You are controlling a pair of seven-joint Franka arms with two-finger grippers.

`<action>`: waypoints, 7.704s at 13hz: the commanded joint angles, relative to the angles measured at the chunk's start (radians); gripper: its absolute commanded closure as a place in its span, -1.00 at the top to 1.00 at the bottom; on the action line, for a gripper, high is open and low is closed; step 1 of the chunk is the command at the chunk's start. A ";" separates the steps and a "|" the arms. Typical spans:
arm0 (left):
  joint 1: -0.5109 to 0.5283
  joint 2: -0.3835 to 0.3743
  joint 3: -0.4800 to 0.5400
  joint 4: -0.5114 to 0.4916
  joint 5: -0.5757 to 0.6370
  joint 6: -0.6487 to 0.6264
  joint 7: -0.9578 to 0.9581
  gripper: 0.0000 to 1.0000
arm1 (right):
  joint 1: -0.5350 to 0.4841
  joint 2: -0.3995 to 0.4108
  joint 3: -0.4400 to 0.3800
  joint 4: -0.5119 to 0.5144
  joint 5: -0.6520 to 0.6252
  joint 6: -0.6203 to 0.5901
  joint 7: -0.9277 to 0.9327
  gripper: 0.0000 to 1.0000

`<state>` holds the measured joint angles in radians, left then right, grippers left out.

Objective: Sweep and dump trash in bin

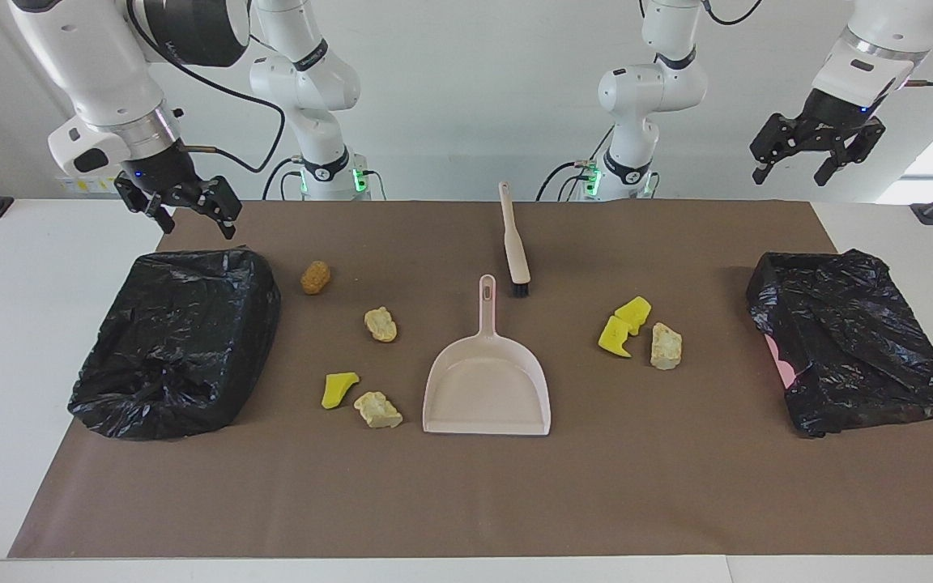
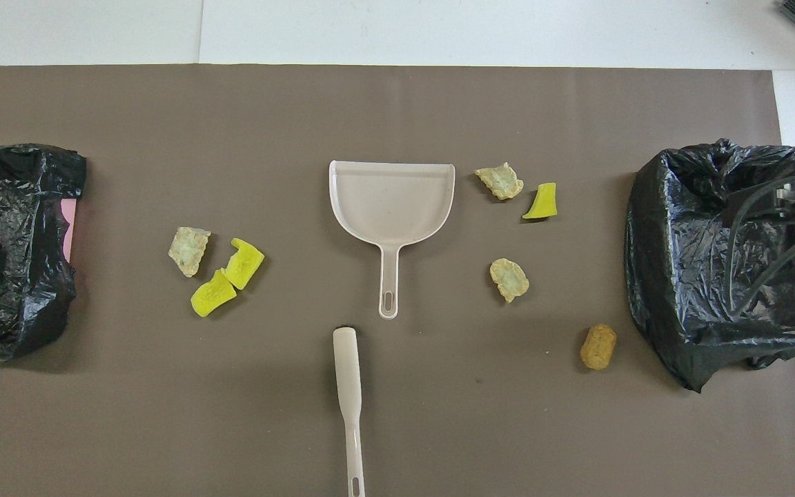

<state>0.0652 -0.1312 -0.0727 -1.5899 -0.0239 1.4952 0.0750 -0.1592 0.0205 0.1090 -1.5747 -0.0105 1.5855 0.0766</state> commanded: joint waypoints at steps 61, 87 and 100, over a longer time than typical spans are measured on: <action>-0.344 -0.372 -0.024 -0.644 -0.088 0.112 -0.278 1.00 | 0.627 0.492 0.031 -0.022 0.060 0.481 0.692 1.00; -0.396 -0.363 -0.024 -0.694 -0.116 0.219 -0.361 1.00 | 0.645 0.420 0.031 -0.065 0.032 0.396 0.621 -0.45; -0.628 -0.357 -0.024 -0.880 -0.116 0.465 -0.624 1.00 | 0.639 0.406 0.031 -0.031 0.029 0.396 0.496 -1.00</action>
<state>-0.4980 -0.4704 -0.1109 -2.4013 -0.1317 1.8782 -0.4901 0.4885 0.4612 0.1333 -1.6064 0.0337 1.9842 0.6493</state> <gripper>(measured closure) 0.000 0.683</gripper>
